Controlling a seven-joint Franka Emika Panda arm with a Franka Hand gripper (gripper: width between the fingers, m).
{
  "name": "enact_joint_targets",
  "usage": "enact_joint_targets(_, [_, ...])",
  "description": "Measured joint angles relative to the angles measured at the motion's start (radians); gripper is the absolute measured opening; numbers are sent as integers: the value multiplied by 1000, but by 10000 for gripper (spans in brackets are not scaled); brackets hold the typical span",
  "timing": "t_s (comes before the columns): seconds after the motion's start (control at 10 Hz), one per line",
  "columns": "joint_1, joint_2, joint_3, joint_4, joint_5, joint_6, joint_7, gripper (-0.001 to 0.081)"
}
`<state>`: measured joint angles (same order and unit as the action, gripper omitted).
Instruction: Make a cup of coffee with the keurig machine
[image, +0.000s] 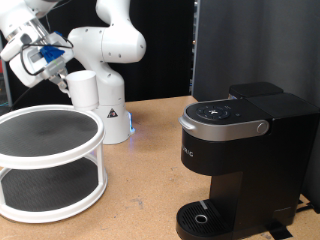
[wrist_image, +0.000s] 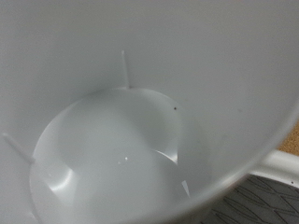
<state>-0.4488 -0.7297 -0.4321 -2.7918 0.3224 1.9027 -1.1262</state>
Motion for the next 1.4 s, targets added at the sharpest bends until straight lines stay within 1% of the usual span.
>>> enact_joint_targets(0.2, [0,-32,5,17,-2,-44,1,68])
enact_joint_targets(0.5, [0,-27,5,13,0,-50,3,68])
enact_joint_targets(0.7, [7,-27,27,-2,34,-33,29,68])
enact_joint_targets(0.9, [36,-26,76,-25,117,48,67,68])
enact_joint_targets(1.1, [80,-16,134,-40,202,145,112,68])
enact_joint_targets(1.4, [151,37,214,-41,317,278,152,68])
